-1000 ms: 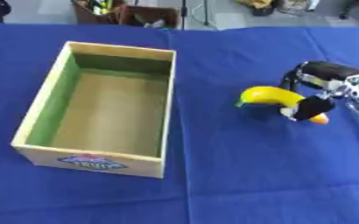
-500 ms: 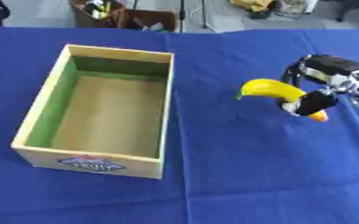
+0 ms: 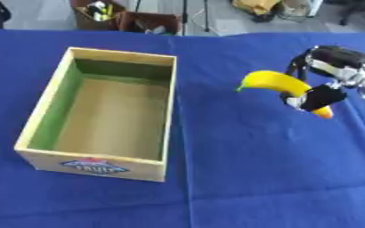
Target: Pick up objects on the table and place them in the box.
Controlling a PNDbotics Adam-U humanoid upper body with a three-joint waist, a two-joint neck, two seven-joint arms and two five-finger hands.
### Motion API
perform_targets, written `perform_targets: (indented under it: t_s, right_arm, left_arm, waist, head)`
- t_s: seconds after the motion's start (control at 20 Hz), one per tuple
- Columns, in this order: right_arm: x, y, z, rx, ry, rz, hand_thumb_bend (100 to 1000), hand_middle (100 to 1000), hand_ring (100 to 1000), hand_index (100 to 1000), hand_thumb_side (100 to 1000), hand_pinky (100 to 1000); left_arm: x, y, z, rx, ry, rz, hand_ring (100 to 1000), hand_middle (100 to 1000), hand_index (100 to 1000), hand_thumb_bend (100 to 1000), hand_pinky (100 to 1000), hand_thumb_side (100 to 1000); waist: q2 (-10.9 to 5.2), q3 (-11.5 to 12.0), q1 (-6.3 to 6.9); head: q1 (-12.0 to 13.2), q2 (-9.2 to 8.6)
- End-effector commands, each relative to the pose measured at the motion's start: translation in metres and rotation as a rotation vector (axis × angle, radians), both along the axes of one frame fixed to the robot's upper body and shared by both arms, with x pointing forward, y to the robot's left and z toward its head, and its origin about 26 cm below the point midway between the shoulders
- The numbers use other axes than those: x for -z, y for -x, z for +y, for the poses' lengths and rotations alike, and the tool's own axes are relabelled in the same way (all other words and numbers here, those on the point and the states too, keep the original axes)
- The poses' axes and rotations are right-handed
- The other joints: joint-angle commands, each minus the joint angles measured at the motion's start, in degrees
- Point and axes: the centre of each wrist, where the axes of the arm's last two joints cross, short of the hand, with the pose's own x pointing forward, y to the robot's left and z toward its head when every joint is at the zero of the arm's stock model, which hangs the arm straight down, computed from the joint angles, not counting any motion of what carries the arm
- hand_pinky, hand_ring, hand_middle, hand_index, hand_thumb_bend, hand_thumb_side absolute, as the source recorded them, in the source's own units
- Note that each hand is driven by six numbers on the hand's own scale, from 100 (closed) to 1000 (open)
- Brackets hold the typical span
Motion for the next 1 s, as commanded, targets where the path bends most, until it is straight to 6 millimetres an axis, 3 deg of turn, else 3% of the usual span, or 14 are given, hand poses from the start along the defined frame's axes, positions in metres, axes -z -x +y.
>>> perform_targets:
  t_s: [0.05, 1.0]
  right_arm:
    - [-0.022, 0.008, 0.000, -0.005, 0.025, -0.053, 100, 484, 797, 579, 366, 772]
    - [-0.062, 0.012, 0.048, -0.152, 0.035, -0.149, 100, 468, 792, 565, 383, 770]
  left_arm:
    - [-0.007, 0.004, 0.002, -0.001, -0.020, -0.023, 685, 756, 910, 100, 562, 1000]
    - [-0.006, 0.004, 0.004, -0.011, -0.028, -0.019, 686, 756, 910, 100, 564, 1000]
  waist:
    - [-1.85, 0.1, -0.11]
    - [-3.19, 1.9, -1.66]
  head:
    - [0.0, 0.07]
    - [-0.4, 0.31]
